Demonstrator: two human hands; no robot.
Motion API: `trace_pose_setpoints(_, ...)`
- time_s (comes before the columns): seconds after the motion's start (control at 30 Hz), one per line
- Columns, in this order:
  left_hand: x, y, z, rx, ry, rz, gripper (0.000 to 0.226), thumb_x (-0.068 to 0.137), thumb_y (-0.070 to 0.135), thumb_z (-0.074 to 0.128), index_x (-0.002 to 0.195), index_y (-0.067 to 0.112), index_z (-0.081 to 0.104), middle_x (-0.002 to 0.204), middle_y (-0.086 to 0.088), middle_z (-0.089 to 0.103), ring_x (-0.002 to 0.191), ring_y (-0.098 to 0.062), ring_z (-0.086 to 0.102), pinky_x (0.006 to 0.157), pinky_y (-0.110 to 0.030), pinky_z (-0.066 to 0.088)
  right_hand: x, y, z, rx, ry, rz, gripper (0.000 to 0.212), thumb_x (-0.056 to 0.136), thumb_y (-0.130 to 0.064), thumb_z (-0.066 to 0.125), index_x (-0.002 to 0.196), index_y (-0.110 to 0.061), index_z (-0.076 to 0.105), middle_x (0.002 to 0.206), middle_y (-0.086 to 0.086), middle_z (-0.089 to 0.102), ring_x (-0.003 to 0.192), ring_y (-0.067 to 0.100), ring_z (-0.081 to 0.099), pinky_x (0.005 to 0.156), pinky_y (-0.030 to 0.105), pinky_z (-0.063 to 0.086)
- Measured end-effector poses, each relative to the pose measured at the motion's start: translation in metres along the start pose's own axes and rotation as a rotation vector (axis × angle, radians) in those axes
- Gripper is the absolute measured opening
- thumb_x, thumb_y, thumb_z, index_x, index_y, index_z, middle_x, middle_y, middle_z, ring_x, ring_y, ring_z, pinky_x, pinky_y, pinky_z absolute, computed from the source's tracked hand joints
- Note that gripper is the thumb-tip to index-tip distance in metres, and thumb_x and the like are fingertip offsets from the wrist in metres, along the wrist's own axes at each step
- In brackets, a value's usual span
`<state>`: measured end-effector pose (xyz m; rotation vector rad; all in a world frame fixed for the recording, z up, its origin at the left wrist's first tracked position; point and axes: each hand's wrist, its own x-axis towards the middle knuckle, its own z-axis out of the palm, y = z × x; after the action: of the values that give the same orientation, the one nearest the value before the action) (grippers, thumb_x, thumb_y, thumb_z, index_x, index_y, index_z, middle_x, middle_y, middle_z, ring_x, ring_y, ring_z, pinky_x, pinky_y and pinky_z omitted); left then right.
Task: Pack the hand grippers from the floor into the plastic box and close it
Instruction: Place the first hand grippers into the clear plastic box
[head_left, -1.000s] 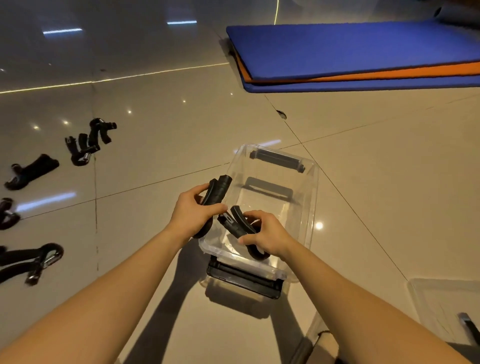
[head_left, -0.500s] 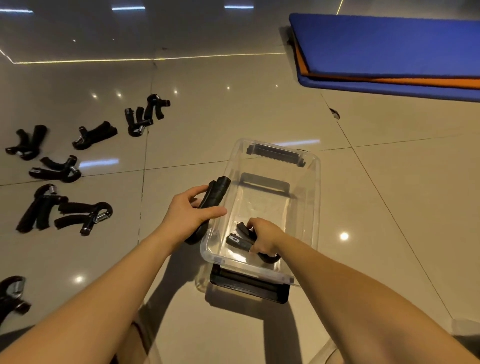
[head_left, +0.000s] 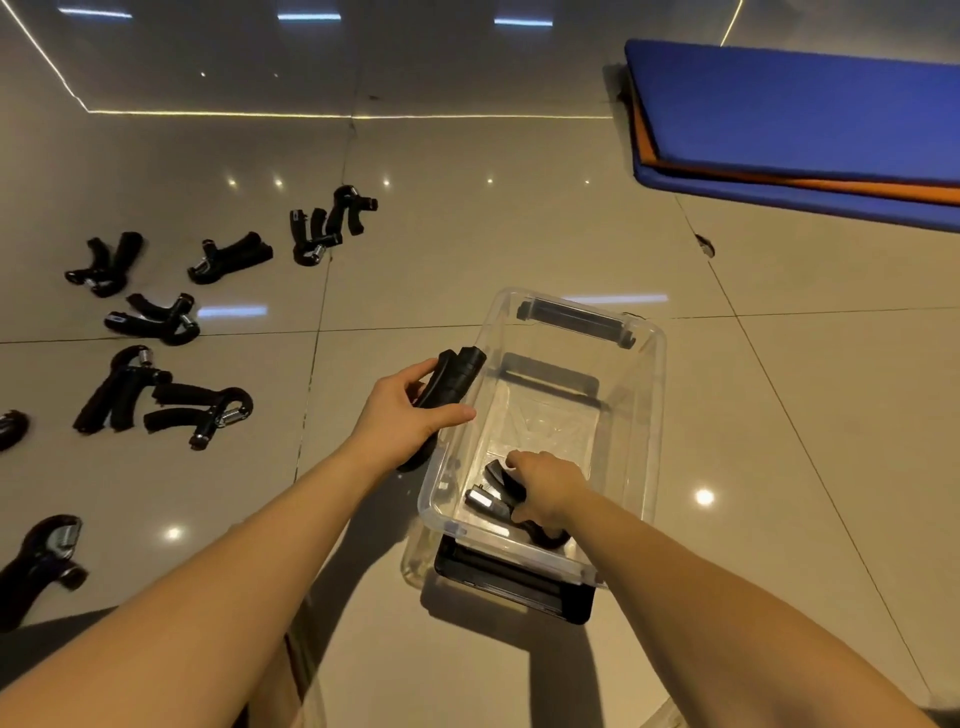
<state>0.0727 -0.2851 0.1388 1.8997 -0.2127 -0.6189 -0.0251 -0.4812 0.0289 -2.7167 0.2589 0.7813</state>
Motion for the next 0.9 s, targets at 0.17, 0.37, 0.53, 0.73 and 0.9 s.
trace_pose_setpoints(0.17, -0.001, 0.019, -0.006, 0.008, 0.01, 0.046, 0.089, 0.073, 0.032, 0.088, 0.151, 0.028, 0.044, 0.117, 0.002, 0.063, 0.104, -0.013, 0.062, 0.081, -0.023, 0.05, -0.021, 0.012, -0.042, 0.273, 0.161, 0.054, 0.071, 0.083, -0.039, 0.079, 0.143, -0.022, 0.046, 0.13, -0.002, 0.062, 0.109, 0.021, 0.062, 0.084, 0.032, 0.049)
trace_pose_setpoints(0.37, -0.004, 0.068, -0.005, 0.056, -0.02, 0.158, 0.09, 0.074, 0.032, 0.088, 0.151, 0.027, 0.043, 0.12, 0.002, 0.061, 0.103, -0.007, 0.058, 0.085, -0.022, 0.044, -0.069, 0.006, -0.128, 0.67, 0.46, 0.038, 0.062, 0.082, -0.03, 0.083, 0.136, -0.018, 0.053, 0.116, -0.003, 0.064, 0.099, 0.017, 0.065, 0.089, 0.039, 0.058)
trace_pose_setpoints(0.53, -0.016, 0.116, 0.01, 0.125, -0.114, 0.268, 0.089, 0.076, 0.029, 0.086, 0.153, 0.025, 0.04, 0.129, 0.001, 0.058, 0.114, -0.016, 0.056, 0.098, -0.032, 0.045, -0.121, -0.022, -0.203, 1.151, 0.574, -0.019, 0.03, 0.102, -0.037, 0.056, 0.118, -0.014, 0.065, 0.102, 0.008, 0.073, 0.088, 0.023, 0.072, 0.071, 0.033, 0.061)
trace_pose_setpoints(0.73, -0.03, 0.155, 0.019, 0.203, -0.095, 0.436, 0.091, 0.073, 0.036, 0.088, 0.151, 0.03, 0.042, 0.138, 0.004, 0.058, 0.121, -0.016, 0.056, 0.099, -0.03, 0.048, -0.161, -0.039, -0.251, 1.258, 0.535, -0.018, 0.022, 0.095, -0.026, 0.069, 0.109, -0.009, 0.069, 0.097, 0.011, 0.075, 0.078, 0.019, 0.077, 0.062, 0.031, 0.061)
trace_pose_setpoints(0.9, -0.045, 0.174, 0.012, 0.266, -0.108, 0.5, 0.092, 0.073, 0.038, 0.087, 0.152, 0.029, 0.04, 0.131, 0.005, 0.058, 0.116, -0.013, 0.056, 0.091, -0.023, 0.045, -0.176, -0.039, -0.263, 1.309, 0.533, -0.004, 0.018, 0.096, -0.016, 0.067, 0.111, -0.007, 0.067, 0.098, 0.014, 0.075, 0.08, 0.023, 0.077, 0.064, 0.032, 0.061)
